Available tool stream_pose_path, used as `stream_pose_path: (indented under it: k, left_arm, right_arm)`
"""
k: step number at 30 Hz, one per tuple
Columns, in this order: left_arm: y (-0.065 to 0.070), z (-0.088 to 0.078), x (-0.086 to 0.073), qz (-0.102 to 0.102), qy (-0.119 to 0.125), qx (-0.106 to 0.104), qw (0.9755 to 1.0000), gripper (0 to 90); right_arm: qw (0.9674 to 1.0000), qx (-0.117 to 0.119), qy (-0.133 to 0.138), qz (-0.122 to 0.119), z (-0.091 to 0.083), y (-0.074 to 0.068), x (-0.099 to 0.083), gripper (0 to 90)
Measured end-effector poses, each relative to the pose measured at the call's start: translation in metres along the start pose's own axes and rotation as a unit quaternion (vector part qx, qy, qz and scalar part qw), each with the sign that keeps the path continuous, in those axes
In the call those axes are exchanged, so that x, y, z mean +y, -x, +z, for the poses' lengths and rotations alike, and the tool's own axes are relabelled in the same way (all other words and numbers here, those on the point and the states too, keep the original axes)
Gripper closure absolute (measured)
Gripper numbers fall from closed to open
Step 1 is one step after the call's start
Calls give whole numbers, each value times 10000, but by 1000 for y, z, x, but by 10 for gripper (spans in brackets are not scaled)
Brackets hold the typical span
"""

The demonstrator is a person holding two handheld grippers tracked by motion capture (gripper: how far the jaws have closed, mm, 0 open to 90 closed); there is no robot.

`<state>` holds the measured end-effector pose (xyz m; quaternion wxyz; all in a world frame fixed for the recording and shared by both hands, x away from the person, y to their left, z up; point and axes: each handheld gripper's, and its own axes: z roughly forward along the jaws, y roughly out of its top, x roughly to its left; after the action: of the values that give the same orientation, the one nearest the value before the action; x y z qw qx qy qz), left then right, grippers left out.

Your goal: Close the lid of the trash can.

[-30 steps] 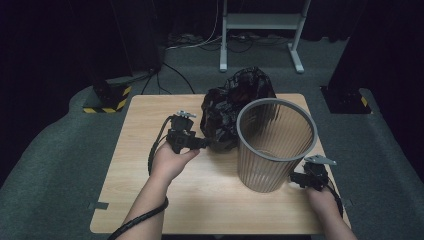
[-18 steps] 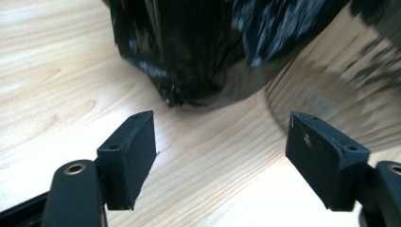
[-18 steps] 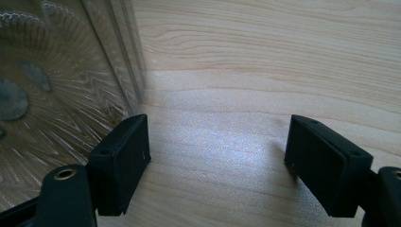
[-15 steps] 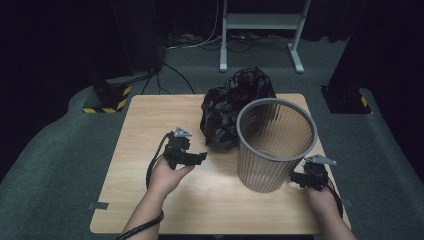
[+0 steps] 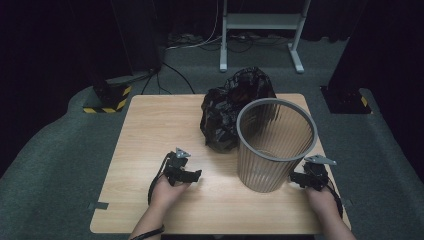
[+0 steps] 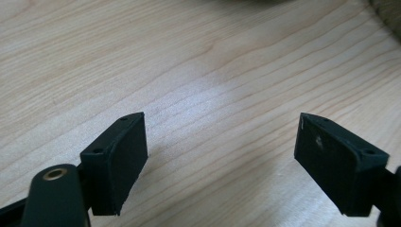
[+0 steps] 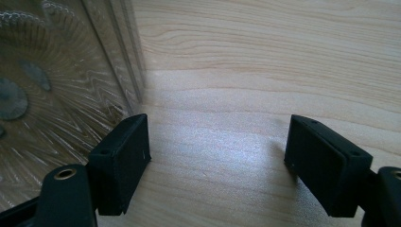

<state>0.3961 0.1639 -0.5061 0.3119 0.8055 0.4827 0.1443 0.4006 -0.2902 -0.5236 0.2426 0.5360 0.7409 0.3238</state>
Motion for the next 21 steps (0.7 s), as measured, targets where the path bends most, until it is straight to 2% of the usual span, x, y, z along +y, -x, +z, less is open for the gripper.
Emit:
stream_pose_path:
  k: [2,4,5,7,8,21]
  left_arm:
    - [1,3,-1,31,34,52,10000,179]
    - [1,7,-6,-10,110,2,9999,168]
    - [2,9,-8,35,201,56,9998,164]
    - [6,13,-14,247,420,194,9986,149]
    - [7,14,-15,289,519,174,9981,129]
    - [8,15,-16,269,548,190,9980,109]
  right_arm:
    - [10000,1,0,0,0,0,0,225]
    - [10000,0,0,-1,0,0,0,225]
    - [10000,0,0,1,0,0,0,225]
    - [10000,-5,0,4,0,0,0,226]
    - [10000,-6,0,7,0,0,0,226]
    - [10000,-48,2,67,-1,-2,-1,226]
